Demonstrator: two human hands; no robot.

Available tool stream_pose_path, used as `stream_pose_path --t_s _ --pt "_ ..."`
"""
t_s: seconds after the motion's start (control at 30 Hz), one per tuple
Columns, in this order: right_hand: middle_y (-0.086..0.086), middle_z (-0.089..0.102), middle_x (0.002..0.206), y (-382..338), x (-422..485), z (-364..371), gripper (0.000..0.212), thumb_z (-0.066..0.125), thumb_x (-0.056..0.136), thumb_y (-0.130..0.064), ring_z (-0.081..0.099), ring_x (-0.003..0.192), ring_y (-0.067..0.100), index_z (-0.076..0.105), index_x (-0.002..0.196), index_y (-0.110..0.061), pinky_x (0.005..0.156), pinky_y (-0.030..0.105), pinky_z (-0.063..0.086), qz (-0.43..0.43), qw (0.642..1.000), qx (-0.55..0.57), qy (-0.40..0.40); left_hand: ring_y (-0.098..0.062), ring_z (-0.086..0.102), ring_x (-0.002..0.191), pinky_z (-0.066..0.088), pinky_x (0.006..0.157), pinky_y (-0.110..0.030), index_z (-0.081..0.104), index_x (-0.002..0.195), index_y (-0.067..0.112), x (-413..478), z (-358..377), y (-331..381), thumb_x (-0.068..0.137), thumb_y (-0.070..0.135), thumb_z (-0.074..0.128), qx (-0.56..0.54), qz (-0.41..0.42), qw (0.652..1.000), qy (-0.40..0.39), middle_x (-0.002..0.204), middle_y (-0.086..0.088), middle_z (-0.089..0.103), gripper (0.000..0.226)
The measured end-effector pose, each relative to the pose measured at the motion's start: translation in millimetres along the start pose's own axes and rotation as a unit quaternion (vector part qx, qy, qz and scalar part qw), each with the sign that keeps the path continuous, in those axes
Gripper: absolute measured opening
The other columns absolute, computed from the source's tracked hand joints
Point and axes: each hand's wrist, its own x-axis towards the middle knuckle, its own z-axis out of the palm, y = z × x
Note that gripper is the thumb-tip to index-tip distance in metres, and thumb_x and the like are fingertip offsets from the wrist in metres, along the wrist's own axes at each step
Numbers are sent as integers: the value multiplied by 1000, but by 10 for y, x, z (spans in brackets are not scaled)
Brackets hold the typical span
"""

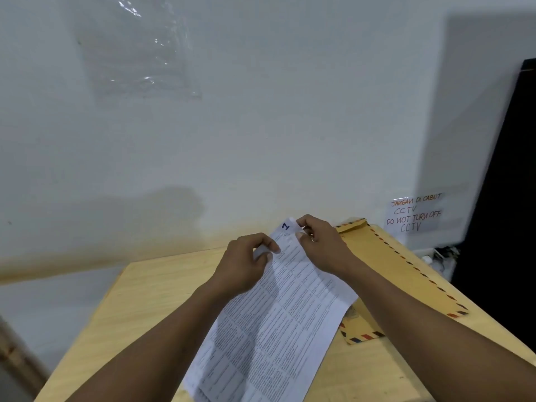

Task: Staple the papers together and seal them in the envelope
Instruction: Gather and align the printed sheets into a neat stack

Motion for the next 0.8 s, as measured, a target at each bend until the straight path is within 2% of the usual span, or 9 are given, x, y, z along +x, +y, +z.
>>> stream_pose_path --t_s 0.1,0.17,0.27,0.33,0.43,0.5,0.57,0.67,0.8 --pt "-7 58 79 12 -11 -42 12 51 100 -16 48 69 11 60 95 -23 66 28 40 0 1000 21 11 2 61 85 45 68 -13 71 93 29 13 68 28 95 11 65 2 3 1000 16 97 18 67 20" --pt "-10 61 82 10 -21 -58 15 50 101 -14 52 72 8 60 96 -24 68 26 41 7 999 32 17 -1 63 89 46 70 -14 70 94 29 34 105 39 93 12 66 -14 5 999 30 98 15 68 18" --pt "-9 63 88 19 -49 -67 18 46 101 -11 55 77 9 61 101 -21 68 28 43 19 999 38 -3 3 62 92 40 70 -3 71 98 28 50 151 57 93 14 67 -14 13 999 30 98 16 68 15" --pt "-11 60 86 45 -77 -77 20 43 101 -10 53 74 5 59 101 -21 66 25 41 23 999 36 -27 7 60 91 41 71 -2 71 100 28 48 179 61 94 14 66 -5 17 1000 15 98 18 67 15" --pt "-11 59 81 100 -110 -110 21 42 101 -8 51 70 8 59 99 -20 66 27 41 20 999 29 -39 -6 64 95 53 81 -25 69 101 31 67 229 81 95 15 64 16 20 999 -19 105 14 69 18" --pt "-8 61 81 136 -134 -133 22 42 100 -7 52 71 12 61 99 -19 67 32 43 25 999 30 -30 -8 63 97 53 83 -30 68 104 30 84 270 124 96 13 61 28 28 999 -29 108 14 69 20" --pt "-6 65 86 156 -152 -150 23 42 100 -8 56 75 16 62 101 -20 69 34 46 30 999 34 -24 -5 61 97 51 81 -25 68 106 27 89 307 168 98 9 58 34 45 998 -24 108 16 66 22" --pt "-4 65 84 154 -180 -149 24 41 100 -9 53 71 13 62 101 -21 67 32 44 28 999 33 -33 -2 61 98 50 81 -20 68 109 22 76 352 214 99 5 55 28 59 998 -20 108 15 65 23" --pt "-7 63 81 168 -198 -211 28 40 101 -7 50 66 9 65 108 -19 64 29 41 41 998 48 -20 11 56 84 47 70 -16 66 106 21 71 385 261 99 8 56 8 51 999 -15 96 21 61 19"
